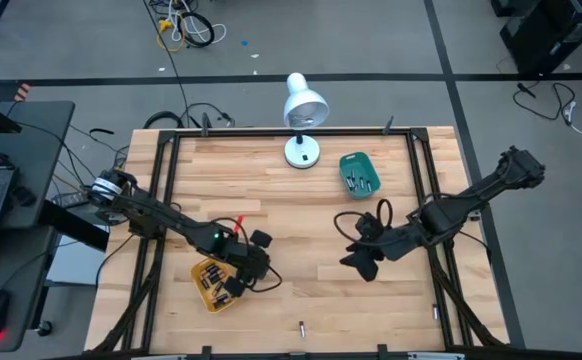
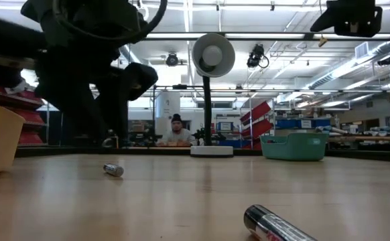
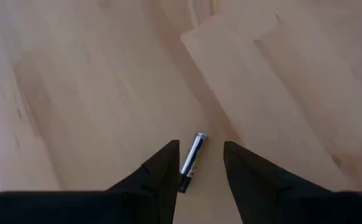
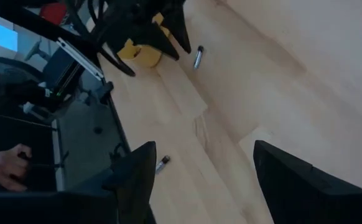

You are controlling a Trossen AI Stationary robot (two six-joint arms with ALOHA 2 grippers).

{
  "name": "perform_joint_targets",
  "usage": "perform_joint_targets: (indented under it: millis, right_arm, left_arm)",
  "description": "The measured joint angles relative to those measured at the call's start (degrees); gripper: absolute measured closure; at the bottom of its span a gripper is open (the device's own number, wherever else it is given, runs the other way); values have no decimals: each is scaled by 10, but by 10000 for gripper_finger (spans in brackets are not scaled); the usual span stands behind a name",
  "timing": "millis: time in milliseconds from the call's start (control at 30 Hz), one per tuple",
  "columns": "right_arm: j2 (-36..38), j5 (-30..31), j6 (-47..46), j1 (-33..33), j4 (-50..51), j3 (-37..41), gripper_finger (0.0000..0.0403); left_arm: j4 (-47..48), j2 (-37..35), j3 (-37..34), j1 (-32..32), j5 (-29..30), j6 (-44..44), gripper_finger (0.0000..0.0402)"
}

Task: Sort batteries
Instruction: Put the top left silver battery into the green bin

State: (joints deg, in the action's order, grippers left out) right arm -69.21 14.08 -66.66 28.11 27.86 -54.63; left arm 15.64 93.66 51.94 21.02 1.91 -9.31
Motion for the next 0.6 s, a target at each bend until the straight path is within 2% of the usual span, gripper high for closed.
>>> perform_joint_targets:
  millis: [167, 600]
  right_arm:
    - [-9, -5, -22, 5, -4, 0, 150]
    - [-19, -5, -44, 8, -24, 0, 151]
  left_arm:
    - [0, 14, -10, -3, 0, -56, 259]
    - [-33, 59, -14, -34, -25, -66, 270]
